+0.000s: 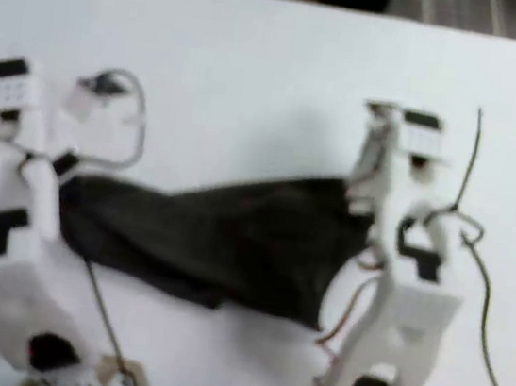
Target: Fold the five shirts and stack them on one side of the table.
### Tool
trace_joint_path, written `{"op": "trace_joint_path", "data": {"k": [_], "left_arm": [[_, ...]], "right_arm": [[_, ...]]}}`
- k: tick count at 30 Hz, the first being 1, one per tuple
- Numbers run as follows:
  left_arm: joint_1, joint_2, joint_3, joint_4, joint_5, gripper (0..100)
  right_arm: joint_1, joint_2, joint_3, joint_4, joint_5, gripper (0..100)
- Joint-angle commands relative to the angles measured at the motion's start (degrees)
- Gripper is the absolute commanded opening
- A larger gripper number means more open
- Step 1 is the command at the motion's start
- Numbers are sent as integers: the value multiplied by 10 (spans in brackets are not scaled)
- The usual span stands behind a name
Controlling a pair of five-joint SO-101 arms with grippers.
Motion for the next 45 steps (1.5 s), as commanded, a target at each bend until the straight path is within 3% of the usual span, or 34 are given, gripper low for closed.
{"op": "trace_joint_path", "data": {"k": [1,9,14,17,27,35,45], "left_arm": [[-5,-5,-15,-11,-2,25],[-7,-5,-97,-4,-1,25],[-4,-4,-103,-6,0,25],[-4,0,-103,-11,36,25],[4,1,-98,-34,159,25],[25,1,-98,-33,164,25],[25,1,-98,-33,164,25]], "right_arm": [[15,-10,-75,24,-4,160],[-10,-60,-135,105,1,317],[-93,-65,-62,105,25,291],[-138,-60,-34,102,25,261],[-162,-15,-32,36,24,135],[-175,72,-38,35,20,160],[-167,36,-55,43,24,227]]}}
